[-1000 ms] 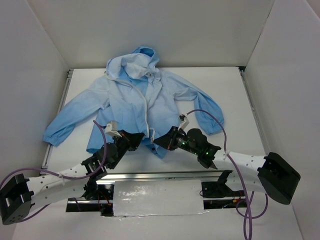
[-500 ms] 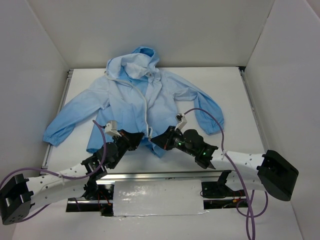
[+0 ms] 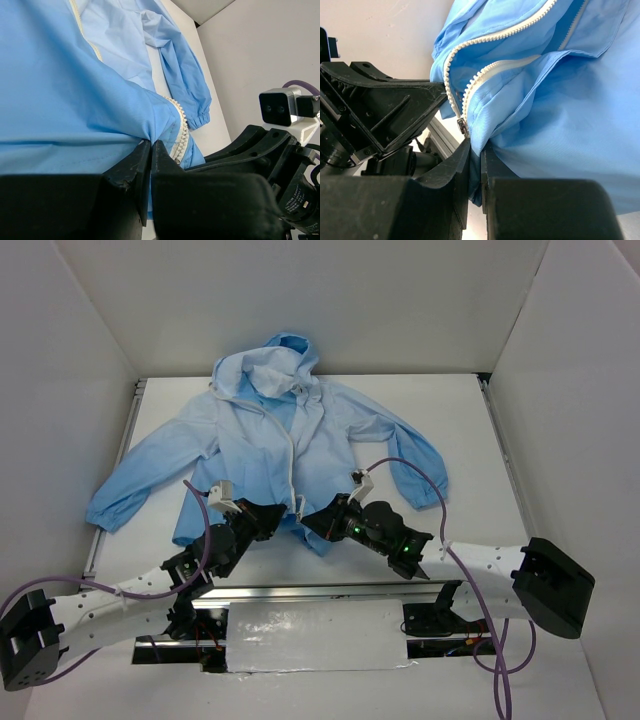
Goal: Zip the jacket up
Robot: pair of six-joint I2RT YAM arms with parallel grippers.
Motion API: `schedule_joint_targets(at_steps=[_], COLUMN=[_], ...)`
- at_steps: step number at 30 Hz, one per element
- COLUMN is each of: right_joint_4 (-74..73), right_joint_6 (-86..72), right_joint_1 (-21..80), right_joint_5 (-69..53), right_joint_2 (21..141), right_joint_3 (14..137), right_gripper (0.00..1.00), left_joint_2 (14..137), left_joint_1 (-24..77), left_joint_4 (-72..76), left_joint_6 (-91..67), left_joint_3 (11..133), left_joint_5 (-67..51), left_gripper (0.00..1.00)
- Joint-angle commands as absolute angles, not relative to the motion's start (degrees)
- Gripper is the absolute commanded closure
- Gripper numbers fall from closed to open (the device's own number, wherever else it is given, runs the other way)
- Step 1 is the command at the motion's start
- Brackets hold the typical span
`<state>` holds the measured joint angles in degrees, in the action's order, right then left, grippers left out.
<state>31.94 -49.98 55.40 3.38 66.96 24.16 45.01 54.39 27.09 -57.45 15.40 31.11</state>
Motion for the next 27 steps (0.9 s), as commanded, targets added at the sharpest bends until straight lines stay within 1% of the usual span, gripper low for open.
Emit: schedule_joint_targets(at_steps=[1,14,27], right_joint_4=[33.8,34.4,34.5], right_joint_6=[-48.8,-47.4,-47.5], right_joint_1=[55.9,56.7,57.4], right_joint_5=[5.8,4.6,6.1], right_joint_2=[67.1,67.5,67.0], right_joint_3=[26.6,27.2,26.6], right_gripper=[1.0,1.0,1.0], left_joint_2=[44.4,44.8,44.9], left_joint_1=[54.3,54.3,54.3], left_joint_4=[29.5,29.1,28.9], left_joint_6=[-58.5,-59.1,-59.1], left_joint_3=[17.9,18.0,18.1], left_joint_5=[32.1,32.4,32.5], left_gripper=[1.0,1.0,1.0])
